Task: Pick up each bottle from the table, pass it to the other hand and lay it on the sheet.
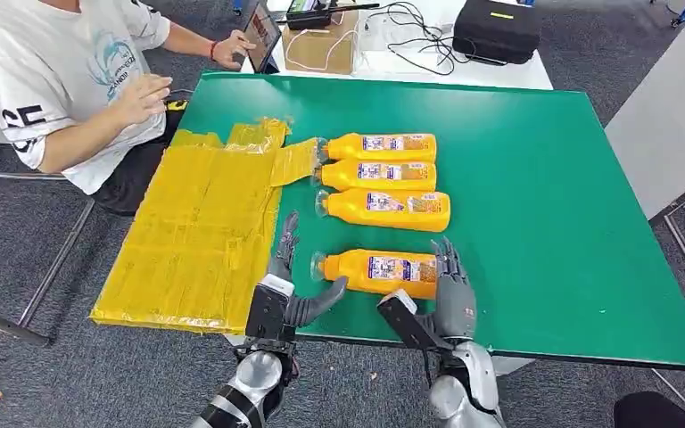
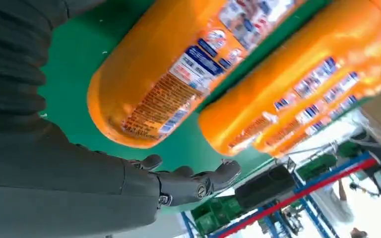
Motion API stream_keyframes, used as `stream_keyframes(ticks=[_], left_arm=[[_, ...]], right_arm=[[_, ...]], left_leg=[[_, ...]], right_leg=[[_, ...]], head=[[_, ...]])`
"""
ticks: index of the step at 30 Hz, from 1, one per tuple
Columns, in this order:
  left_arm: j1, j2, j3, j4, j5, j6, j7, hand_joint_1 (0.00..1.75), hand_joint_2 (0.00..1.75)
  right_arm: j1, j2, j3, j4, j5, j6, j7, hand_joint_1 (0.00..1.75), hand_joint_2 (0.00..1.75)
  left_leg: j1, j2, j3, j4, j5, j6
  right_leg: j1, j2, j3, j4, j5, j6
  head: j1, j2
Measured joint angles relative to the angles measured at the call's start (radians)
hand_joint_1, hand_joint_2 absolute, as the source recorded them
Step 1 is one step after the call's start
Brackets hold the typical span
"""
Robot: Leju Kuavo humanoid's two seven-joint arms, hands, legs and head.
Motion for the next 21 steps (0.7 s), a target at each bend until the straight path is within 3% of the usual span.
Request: stream_keyframes(ticks=[20, 21], left_arm=[[0.017, 0.000, 0.017, -0.082, -0.027, -0.086, 0.035, 0.00, 1.75], [0.018, 0.000, 0.019, -0.086, -0.027, -0.088, 0.037, 0.00, 1.75]], right_arm=[[-0.182, -0.052, 0.131, 0.243, 0.336, 0.189, 0.223, 0.02, 1.75], [-0.189, -0.053, 0.137, 0.254, 0.342, 0.188, 0.230, 1.52, 1.75]], left_leg=[[0.000, 0.001, 0.004, 0.000, 0.000, 0.000], [0.000, 0.001, 0.004, 0.000, 0.000, 0.000]], right_leg=[[0.000, 0.000, 0.003, 0.000, 0.000, 0.000], [0.000, 0.000, 0.004, 0.000, 0.000, 0.000]], head=[[0.000, 0.000], [0.000, 0.000]])
